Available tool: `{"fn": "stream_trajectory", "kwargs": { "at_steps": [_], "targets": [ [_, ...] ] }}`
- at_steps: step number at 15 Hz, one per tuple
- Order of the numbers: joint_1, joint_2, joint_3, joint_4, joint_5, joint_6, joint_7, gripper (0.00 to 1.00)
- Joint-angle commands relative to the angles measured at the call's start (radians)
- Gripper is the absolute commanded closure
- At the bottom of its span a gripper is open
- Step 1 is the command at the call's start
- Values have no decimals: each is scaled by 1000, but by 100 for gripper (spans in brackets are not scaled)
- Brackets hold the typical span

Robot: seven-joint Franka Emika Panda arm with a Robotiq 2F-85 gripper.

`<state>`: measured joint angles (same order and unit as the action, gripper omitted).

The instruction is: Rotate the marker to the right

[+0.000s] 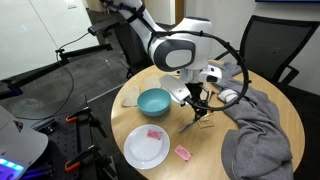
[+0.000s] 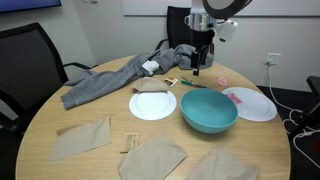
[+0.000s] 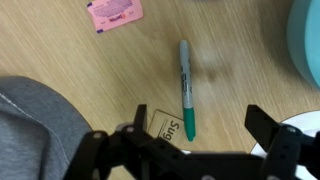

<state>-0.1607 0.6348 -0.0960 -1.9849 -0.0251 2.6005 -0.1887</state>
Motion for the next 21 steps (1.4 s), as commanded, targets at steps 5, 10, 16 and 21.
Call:
{"fn": "stream_trajectory", "kwargs": {
  "at_steps": [5, 10, 16, 21],
  "targets": [
    [5, 40, 4, 2, -14, 94, 28, 0],
    [4, 81, 5, 15, -19, 98, 18, 0],
    [-2, 136, 11, 57, -36, 112, -6, 0],
    [-10, 177, 18, 94, -42, 119, -20, 0]
  ]
}}
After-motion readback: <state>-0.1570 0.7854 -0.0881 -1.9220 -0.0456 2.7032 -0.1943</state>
